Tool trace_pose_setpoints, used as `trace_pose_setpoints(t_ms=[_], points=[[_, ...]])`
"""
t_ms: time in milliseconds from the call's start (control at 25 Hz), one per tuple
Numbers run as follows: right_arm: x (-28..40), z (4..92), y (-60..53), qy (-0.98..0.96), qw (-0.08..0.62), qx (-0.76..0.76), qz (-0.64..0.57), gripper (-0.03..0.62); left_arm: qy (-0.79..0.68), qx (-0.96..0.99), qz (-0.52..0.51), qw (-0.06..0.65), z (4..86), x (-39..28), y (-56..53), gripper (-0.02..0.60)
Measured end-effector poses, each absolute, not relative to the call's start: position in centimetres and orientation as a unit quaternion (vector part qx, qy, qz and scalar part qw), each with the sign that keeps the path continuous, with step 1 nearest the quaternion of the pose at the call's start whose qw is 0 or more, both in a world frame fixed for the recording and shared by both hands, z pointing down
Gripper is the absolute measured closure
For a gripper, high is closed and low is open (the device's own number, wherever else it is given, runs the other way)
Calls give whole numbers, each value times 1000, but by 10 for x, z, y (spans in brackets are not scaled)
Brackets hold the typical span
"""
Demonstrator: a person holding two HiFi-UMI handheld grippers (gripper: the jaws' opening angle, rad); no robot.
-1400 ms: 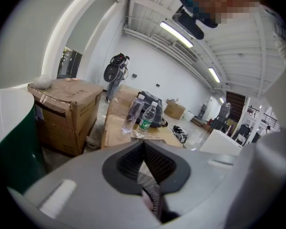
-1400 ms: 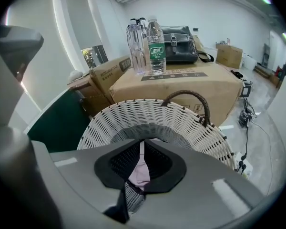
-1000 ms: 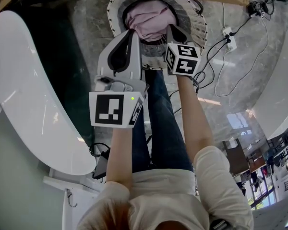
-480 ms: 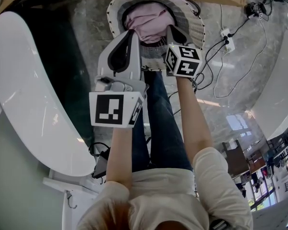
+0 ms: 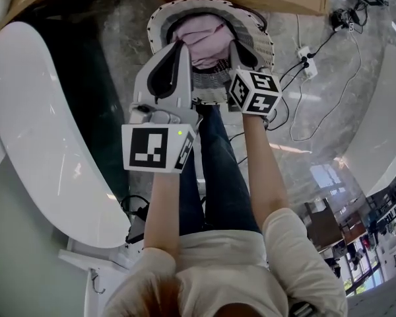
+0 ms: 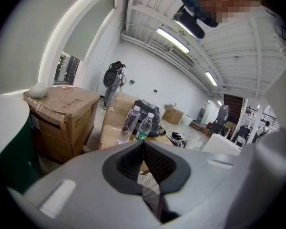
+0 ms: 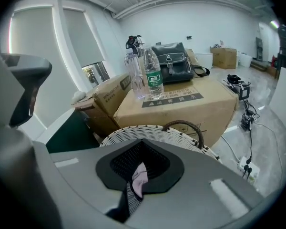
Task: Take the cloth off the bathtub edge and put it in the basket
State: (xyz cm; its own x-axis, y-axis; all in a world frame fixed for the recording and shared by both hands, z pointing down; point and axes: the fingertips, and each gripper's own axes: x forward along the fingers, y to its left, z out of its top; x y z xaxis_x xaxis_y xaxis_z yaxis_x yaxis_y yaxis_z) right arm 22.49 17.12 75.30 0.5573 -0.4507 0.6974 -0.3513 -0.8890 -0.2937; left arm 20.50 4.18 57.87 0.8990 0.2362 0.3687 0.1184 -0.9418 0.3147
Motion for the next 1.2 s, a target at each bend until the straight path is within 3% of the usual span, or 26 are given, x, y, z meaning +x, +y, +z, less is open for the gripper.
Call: trace_pose_setpoints(t_ms=[920, 1200], points=[[235, 596, 185, 222, 93, -913, -329, 597, 128, 970, 128, 159, 472, 220, 46, 572], [223, 539, 185, 240, 83, -917, -308, 597, 179, 970, 107, 127, 422, 212, 43, 571]])
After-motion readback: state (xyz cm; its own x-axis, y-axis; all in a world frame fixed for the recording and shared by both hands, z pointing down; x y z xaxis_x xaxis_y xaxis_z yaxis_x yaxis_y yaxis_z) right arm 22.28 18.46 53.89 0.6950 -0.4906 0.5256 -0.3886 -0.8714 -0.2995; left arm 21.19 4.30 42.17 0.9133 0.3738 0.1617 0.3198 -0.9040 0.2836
